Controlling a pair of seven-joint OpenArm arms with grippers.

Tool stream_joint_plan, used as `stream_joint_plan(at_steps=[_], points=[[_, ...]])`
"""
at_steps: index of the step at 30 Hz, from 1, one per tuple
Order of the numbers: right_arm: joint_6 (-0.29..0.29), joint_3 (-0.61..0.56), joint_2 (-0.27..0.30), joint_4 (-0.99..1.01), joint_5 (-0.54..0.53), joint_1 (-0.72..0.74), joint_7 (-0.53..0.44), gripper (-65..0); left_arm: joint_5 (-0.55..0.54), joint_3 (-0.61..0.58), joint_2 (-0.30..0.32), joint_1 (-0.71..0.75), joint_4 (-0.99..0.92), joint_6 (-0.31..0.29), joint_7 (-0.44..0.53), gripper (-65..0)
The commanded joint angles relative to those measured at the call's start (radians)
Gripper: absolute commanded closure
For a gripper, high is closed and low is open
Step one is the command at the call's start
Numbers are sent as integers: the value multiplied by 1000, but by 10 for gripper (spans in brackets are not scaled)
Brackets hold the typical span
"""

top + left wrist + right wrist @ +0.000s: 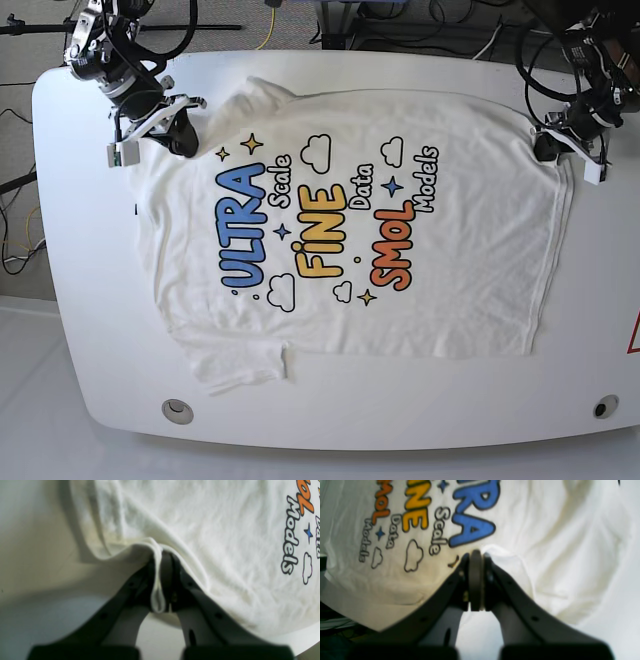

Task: Fold the T-shirt properly
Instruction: 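Lift both grippers and fold the shoulder edge over the printed front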

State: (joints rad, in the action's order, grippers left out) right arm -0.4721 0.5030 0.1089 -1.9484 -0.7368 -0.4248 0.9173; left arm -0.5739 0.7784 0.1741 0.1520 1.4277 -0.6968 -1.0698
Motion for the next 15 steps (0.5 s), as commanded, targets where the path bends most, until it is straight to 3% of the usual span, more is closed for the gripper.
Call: stream_joint_plan(at_steps=[1,15], points=[[-4,4,8,-18,-19,20,-27,0,4,8,8,-35,11,-1,-37,-8],[6,7,13,-18,-19,117,-27,0,5,36,-14,-156,224,-1,-135,-8]])
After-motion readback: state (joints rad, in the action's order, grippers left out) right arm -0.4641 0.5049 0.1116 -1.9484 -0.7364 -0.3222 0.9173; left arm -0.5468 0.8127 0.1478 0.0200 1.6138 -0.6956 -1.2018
